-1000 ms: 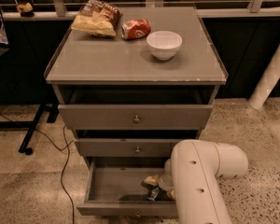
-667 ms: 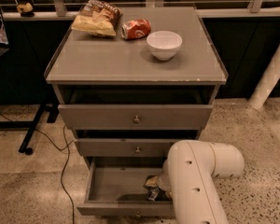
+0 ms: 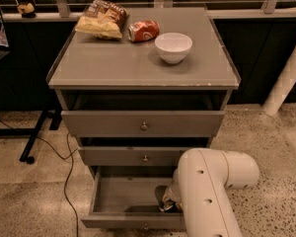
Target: Pick redbull can from bottom drawer and place on counter
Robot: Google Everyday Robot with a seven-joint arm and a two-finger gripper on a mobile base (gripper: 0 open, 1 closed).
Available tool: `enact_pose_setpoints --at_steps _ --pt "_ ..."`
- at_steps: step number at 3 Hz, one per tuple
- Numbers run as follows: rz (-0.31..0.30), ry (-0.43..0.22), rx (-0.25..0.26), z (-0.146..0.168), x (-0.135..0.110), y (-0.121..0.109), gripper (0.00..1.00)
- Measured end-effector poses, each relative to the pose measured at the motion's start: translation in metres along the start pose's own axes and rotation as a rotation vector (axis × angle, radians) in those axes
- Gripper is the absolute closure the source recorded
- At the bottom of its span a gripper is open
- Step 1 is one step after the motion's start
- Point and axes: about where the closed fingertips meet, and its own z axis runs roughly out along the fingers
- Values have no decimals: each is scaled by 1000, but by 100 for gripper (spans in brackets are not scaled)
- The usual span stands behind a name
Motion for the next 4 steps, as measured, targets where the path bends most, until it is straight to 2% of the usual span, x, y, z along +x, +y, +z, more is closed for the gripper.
enact_pose_setpoints --at_steps 1,2,3,4 --pt "0 0 0 0 0 0 88" --pt "0 0 0 0 0 0 100" --pt "0 0 0 -2 1 1 100" --pt "-44 19 -21 -10 8 8 100"
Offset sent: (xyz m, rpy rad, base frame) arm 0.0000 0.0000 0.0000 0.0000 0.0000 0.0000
